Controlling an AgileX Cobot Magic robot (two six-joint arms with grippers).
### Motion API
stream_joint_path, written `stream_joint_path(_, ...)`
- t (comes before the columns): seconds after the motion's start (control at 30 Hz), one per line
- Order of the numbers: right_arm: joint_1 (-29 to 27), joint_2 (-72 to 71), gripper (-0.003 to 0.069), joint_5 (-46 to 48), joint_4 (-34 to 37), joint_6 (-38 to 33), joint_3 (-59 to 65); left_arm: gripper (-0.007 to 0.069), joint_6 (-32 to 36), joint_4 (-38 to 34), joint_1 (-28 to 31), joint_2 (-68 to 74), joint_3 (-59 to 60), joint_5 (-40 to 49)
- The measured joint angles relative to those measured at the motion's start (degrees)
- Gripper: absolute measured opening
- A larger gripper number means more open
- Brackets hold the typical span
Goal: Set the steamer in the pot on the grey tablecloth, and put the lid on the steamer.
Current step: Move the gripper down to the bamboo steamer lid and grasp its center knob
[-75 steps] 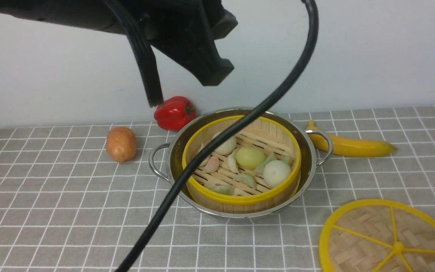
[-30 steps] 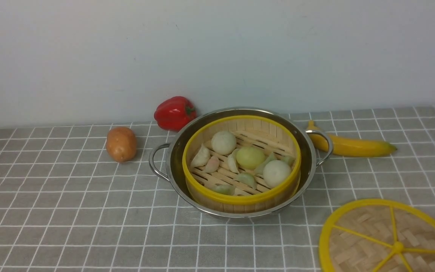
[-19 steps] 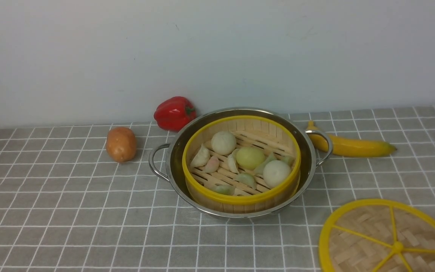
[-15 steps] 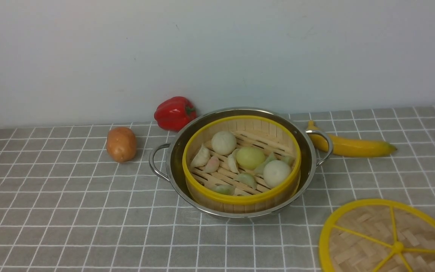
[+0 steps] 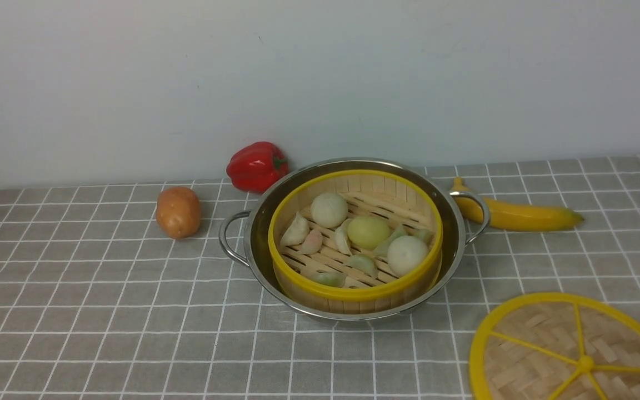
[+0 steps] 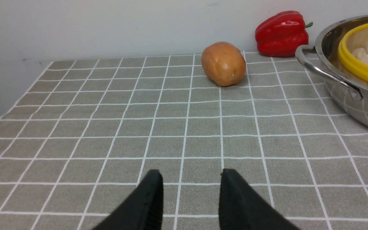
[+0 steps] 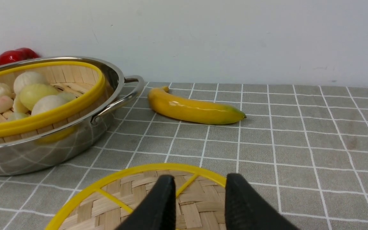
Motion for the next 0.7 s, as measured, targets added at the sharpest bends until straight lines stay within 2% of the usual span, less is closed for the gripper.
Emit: stream_joint_path(0.7, 0.0, 0.0, 0.0242, -0.1, 0.0, 0.0, 0.0, 0.0242, 0.0, 0.1, 0.0, 0.0, 0.0, -0.6)
